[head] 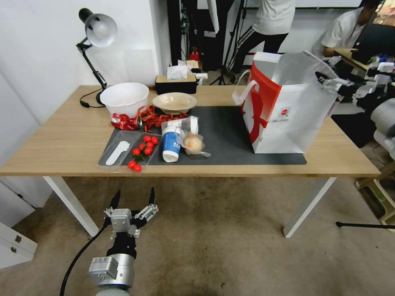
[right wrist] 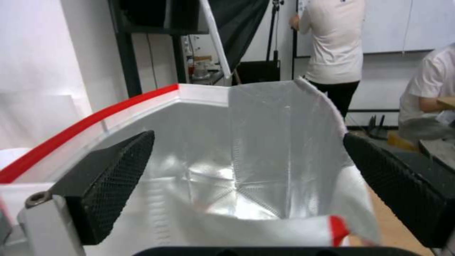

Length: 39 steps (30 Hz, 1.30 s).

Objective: Pick up the food delivery bag from the floor and place it on the table.

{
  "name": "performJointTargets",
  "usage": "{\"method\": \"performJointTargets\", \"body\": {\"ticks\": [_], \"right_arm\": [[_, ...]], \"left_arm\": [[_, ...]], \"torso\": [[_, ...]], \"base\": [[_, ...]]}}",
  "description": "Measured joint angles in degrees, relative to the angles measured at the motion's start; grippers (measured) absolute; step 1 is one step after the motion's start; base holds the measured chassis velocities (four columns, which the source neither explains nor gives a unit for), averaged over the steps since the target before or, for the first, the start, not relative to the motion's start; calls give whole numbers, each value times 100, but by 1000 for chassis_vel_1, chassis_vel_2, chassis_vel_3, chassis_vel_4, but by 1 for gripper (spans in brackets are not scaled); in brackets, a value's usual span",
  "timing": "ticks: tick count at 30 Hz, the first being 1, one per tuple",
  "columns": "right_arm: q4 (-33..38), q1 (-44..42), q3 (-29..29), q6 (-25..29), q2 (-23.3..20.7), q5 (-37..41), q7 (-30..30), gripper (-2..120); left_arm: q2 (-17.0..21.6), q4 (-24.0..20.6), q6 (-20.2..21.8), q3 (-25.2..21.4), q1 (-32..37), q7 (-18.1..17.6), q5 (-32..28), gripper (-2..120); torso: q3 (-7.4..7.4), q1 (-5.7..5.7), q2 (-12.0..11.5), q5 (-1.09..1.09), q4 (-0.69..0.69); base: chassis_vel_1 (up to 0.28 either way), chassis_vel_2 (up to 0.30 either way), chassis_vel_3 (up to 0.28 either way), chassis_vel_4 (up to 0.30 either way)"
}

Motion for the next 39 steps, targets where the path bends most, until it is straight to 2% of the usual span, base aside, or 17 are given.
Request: {"method": "performJointTargets", "body": {"ticks": [7, 11, 13, 14, 17, 18, 20, 22, 23, 26, 27, 31, 36, 39], "right_arm": [[533, -399, 228, 61, 92, -176, 271, 100], [1123, -1008, 674, 138, 240, -350, 507, 100], [1640, -1578, 936, 204, 445, -568, 668, 100], [1640, -1578, 936, 204, 445, -568, 668, 100], [2330, -2016, 837, 357, 832, -990, 986, 100], [2330, -2016, 837, 357, 832, -990, 986, 100], [2671, -2355, 769, 473, 1083, -1394, 1123, 100], [2968, -2850, 757, 635, 1373, -1939, 1217, 100], [2968, -2850, 757, 635, 1373, -1939, 1217, 100], [3078, -3667, 672, 994, 1900, -2818, 1175, 100], [3078, -3667, 672, 994, 1900, -2818, 1175, 100], [3073, -4578, 388, 1661, 2704, -3850, 1020, 100], [3025, -4870, 111, 2070, 3111, -4389, 966, 100], [2836, -5099, -360, 2463, 3498, -5120, 1066, 100]], "left_arm": [[-8, -111, -4, 5, 72, 12, -1, 100], [-11, -240, -11, -24, 126, 13, 2, 100], [-24, -321, -24, -46, 166, 6, 4, 100], [-24, -321, -24, -46, 166, 6, 4, 100], [-156, -491, -135, -99, 361, -54, 54, 100], [-156, -491, -135, -99, 361, -54, 54, 100], [-218, -601, -161, -106, 433, -115, 91, 100], [-238, -673, -163, -107, 466, -153, 112, 100], [-238, -673, -163, -107, 466, -153, 112, 100], [-231, -710, -170, -93, 495, -157, 143, 100], [-231, -710, -170, -93, 495, -157, 143, 100], [-185, -710, -130, -5, 417, -121, 160, 100], [-180, -676, -103, 38, 396, -50, 169, 100], [-202, -620, -105, 62, 353, -35, 203, 100]], "torso": [[0, 0, 0, 0, 0], [0, 0, 0, -1, 3], [0, 0, 0, -1, -7], [0, 0, 0, -1, -7], [0, 0, 0, -1, 3], [0, 0, 0, -1, 3], [0, 0, 0, 0, 4], [-1, -1, 0, -1, 0], [-1, -1, 0, -1, 0], [0, 0, 0, 1, 0], [0, 0, 0, 1, 0], [-1, -1, 0, -1, -3], [0, -1, 1, -1, 1], [0, -1, 1, -1, 0]], "base": [[0, 0, 0, 0], [0, 0, 0, 0], [0, 0, 0, 0], [0, 0, 0, 0], [0, 0, 0, 0], [0, 0, 0, 0], [0, 0, 0, 0], [0, 0, 0, 0], [0, 0, 0, 0], [0, 0, 0, 0], [0, 0, 0, 0], [0, 0, 0, 0], [0, 0, 0, 0], [0, 0, 0, 0]]}}
